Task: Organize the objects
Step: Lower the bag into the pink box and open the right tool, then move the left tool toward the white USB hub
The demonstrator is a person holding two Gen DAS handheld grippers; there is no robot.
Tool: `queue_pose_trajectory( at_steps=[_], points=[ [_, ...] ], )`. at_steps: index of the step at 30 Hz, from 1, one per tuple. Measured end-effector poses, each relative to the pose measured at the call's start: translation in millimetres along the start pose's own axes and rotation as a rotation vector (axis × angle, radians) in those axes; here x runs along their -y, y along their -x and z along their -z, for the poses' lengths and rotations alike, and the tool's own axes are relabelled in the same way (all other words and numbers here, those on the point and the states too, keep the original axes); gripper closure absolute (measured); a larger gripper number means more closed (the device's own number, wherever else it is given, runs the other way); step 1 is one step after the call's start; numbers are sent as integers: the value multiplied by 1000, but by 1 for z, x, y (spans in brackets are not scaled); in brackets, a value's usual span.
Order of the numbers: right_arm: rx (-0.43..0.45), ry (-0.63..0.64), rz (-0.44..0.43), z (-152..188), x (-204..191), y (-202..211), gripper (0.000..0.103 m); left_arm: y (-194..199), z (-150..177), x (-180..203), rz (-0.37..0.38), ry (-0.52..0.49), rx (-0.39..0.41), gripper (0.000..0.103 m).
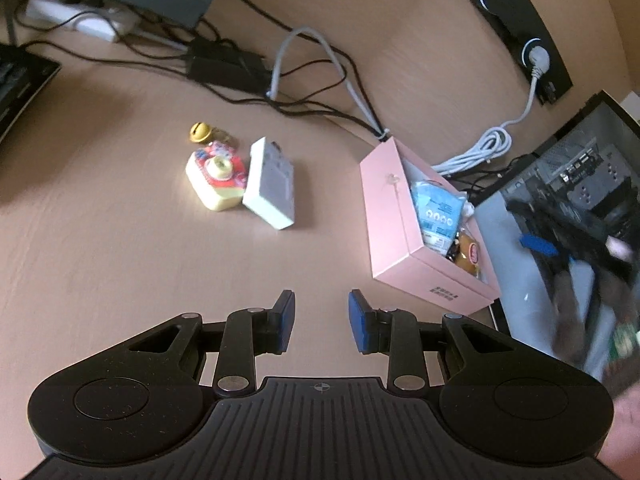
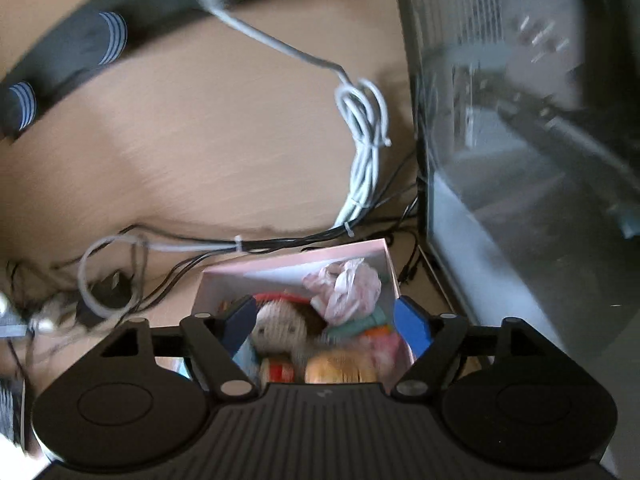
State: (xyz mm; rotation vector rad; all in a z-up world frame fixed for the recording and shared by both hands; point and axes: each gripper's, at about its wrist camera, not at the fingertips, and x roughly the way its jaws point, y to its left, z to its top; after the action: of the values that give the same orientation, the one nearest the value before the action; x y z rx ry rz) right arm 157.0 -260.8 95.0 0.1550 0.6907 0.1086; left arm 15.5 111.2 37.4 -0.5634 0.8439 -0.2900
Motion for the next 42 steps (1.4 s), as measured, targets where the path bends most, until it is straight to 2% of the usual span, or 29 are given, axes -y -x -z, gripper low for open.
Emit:
queue_pose_trajectory(
  at_steps=[3,6,9,14,18,21,24,26,29,31,34,37,39,42],
  points=[
    [2,118,21,35,-14,23,20,-5,-1,9,9,4,0,71],
    [-54,228,28,72,-27,39,20,-5,-5,20,33,-2,23,71],
    [-106,302,16,101,-36,45,20,-5,-12,30,28,-22,89,71],
    [-138,324,-6,124,-50,59,20,-23,-32,36,-75,-93,132,71],
    [-81,336,-31,133,-51,72,16,-59,-58,41,-173,-178,83,71],
    [-116,318,-50,142,-45,68,16,-82,-68,41,-256,-205,73,71],
    [-143,314,-59,152,-40,64,16,-99,-71,40,-297,-211,53,71],
    [-160,296,-62,156,-36,61,16,-107,-68,39,-275,-197,15,71],
    [-171,280,-69,158,-31,60,16,-112,-51,49,-158,-187,-61,71],
    [-169,286,-68,158,-31,60,16,-106,-41,55,-110,-203,-64,71],
    [-161,287,-69,157,-30,61,16,-90,-40,49,-141,-146,7,71],
    [-165,278,-73,156,-30,60,16,-80,-47,38,-241,-96,78,71],
    [-174,282,-77,157,-31,57,16,-85,-51,37,-259,-107,64,71],
    [-181,302,-83,158,-36,55,16,-101,-51,41,-228,-143,4,73]
  ],
)
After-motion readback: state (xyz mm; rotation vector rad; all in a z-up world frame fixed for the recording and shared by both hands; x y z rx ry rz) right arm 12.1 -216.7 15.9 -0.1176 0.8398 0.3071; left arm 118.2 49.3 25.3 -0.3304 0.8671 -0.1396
